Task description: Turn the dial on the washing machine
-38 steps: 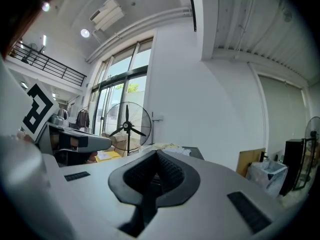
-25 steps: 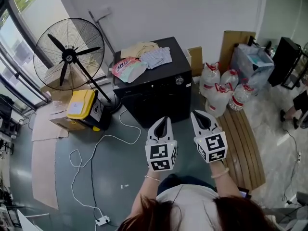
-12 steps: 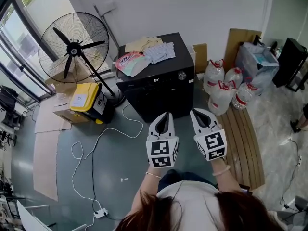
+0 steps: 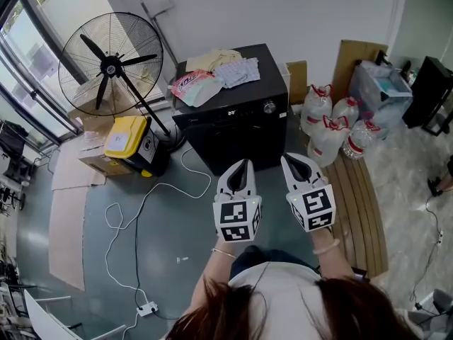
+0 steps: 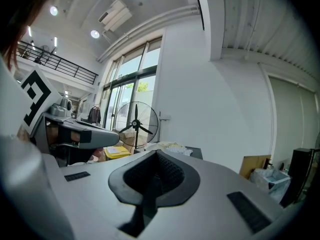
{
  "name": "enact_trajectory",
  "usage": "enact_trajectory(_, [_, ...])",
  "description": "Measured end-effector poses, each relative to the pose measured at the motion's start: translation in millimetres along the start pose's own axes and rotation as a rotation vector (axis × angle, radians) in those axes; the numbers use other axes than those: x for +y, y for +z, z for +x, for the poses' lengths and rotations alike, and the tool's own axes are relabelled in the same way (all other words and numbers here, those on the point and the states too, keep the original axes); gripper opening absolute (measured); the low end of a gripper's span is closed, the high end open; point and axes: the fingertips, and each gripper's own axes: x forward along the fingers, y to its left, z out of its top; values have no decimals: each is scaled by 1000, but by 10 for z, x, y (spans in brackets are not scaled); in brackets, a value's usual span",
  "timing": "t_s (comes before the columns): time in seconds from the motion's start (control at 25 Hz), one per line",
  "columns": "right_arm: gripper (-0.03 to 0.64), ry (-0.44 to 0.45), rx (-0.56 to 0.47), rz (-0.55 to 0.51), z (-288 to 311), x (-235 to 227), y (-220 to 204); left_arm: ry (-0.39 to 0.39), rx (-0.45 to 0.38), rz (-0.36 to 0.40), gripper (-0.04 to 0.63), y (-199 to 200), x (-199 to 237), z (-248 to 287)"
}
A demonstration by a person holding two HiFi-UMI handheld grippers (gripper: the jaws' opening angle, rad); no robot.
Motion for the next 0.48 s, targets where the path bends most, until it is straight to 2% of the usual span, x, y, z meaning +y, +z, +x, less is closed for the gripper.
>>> enact_trajectory(0.48, [25, -30, -4, 6, 55, 44, 18, -14, 13, -3, 17, -42, 101, -12])
